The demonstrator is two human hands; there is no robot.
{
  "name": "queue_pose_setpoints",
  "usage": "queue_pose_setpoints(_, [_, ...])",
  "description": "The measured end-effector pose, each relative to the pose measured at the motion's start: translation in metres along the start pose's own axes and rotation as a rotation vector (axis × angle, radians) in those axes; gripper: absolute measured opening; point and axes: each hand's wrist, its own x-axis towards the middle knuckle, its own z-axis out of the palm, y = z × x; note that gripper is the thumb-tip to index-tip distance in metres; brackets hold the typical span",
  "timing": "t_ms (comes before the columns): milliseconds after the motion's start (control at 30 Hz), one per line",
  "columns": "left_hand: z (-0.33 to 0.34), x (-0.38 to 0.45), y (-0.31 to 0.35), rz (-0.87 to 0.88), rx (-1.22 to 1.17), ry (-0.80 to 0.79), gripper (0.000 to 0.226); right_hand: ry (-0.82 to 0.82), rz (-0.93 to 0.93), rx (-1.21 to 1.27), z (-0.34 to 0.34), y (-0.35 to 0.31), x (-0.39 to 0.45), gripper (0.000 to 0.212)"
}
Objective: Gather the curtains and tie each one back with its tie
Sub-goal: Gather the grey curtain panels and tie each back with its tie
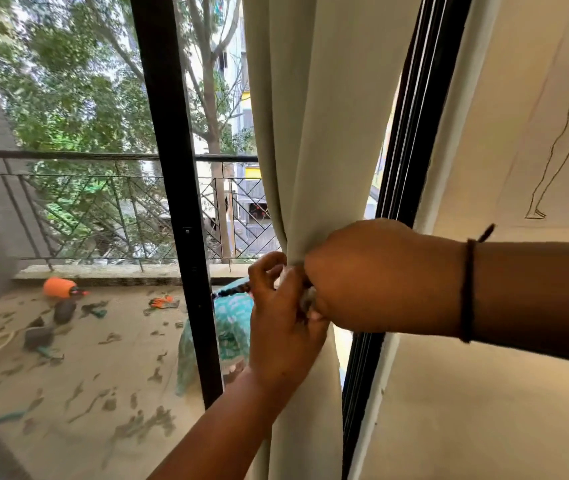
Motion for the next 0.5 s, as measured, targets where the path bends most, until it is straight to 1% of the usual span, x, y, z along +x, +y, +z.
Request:
queue_pose_setpoints(100, [-0.003,0.005,-0.006,0.01,0.066,-0.018,0.03,-0.117,-0.013,-0.054,0.008,0.003,0.007,0.03])
queue_pose_setpoints(200, [-0.011,0.01,-0.011,0.152,0.27,-0.047,0.027,-0.202,-0.101,-0.105,0.01,0.005,0.006,0.025])
queue_pose_setpoints(267, [-0.019,0.015,-0.02,0.257,0.347,-0.061,0.027,-0.23,-0.162,-0.177,0.011,0.009,0.007,0.029])
queue_pose_setpoints(333, [-0.027,0.022,-0.031,0.332,0.37,-0.089,0.024,-0.196,-0.28,-0.309,0.011,0.016,0.008,0.03])
queue_pose_setpoints(367, [-0.029,0.025,-0.035,0.364,0.375,-0.105,0.023,-0.146,-0.319,-0.356,0.013,0.02,0.009,0.027])
queue_pose_setpoints(433, [-0.032,0.03,-0.04,0.414,0.36,-0.137,0.02,-0.017,-0.453,-0.426,0.02,0.026,0.006,0.025])
queue_pose_setpoints(467, [-0.031,0.033,-0.042,0.446,0.367,-0.149,0.021,0.072,-0.502,-0.489,0.024,0.03,0.005,0.019])
queue_pose_setpoints(500, [-0.03,0.035,-0.045,0.474,0.386,-0.151,0.027,0.174,-0.491,-0.472,0.032,0.034,0.003,0.014])
